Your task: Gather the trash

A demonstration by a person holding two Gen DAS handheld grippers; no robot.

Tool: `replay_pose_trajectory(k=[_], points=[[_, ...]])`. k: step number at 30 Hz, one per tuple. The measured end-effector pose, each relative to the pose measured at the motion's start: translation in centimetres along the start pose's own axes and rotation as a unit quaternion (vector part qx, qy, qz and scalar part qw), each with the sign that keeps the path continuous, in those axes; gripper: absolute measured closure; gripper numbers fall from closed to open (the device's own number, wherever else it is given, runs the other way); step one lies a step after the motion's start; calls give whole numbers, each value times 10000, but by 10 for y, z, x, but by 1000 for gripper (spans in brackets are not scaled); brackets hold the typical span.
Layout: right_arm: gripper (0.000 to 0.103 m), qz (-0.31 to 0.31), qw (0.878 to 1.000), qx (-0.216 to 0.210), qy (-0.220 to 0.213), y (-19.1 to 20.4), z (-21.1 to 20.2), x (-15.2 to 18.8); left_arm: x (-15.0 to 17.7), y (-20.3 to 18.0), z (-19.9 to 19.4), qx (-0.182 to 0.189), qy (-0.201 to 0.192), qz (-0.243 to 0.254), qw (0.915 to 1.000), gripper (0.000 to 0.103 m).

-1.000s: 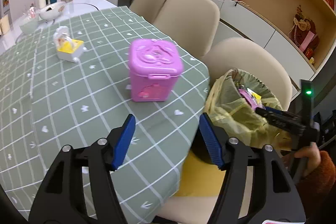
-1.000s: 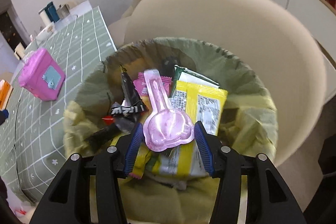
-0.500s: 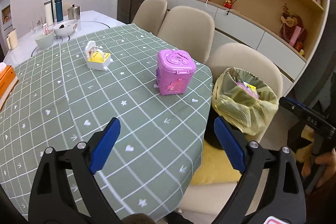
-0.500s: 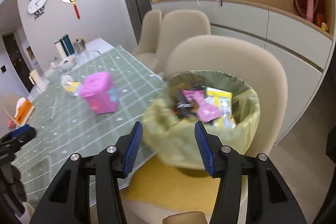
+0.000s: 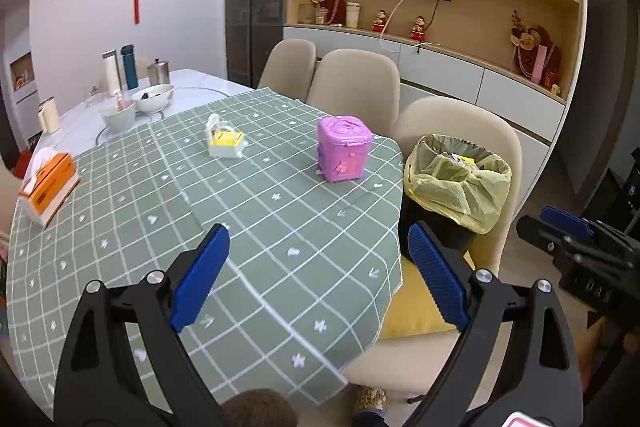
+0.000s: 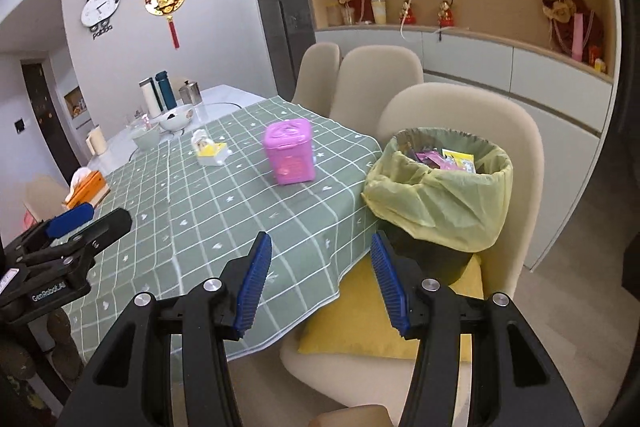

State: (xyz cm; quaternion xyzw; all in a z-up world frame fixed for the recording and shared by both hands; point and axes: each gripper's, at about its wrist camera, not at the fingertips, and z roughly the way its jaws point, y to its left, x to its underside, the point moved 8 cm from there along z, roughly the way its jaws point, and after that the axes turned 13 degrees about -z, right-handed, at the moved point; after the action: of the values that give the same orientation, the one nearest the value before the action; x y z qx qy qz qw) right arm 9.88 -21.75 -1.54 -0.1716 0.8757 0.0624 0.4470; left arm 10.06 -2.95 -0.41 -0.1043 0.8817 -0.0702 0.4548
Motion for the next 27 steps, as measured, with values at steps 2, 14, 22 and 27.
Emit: replay_pose_trajectory(k=[2,14,22,27], points=[[54,-152,9997,184,-34,8,-9,2,3,4,-9,-48,-46,-57,10000,16],[54,-152,9998,67,-127,26,-21,3,14,13,-27,-215,-12,60,9998,17],[54,-193,9997,45,-159,27,-18,-7,5,15,-34,-222,-163,18,9996,17],[54,-251,9996,39,-151,29,-19,-8,1,15,-35,-200,-194,-62,9996,17]])
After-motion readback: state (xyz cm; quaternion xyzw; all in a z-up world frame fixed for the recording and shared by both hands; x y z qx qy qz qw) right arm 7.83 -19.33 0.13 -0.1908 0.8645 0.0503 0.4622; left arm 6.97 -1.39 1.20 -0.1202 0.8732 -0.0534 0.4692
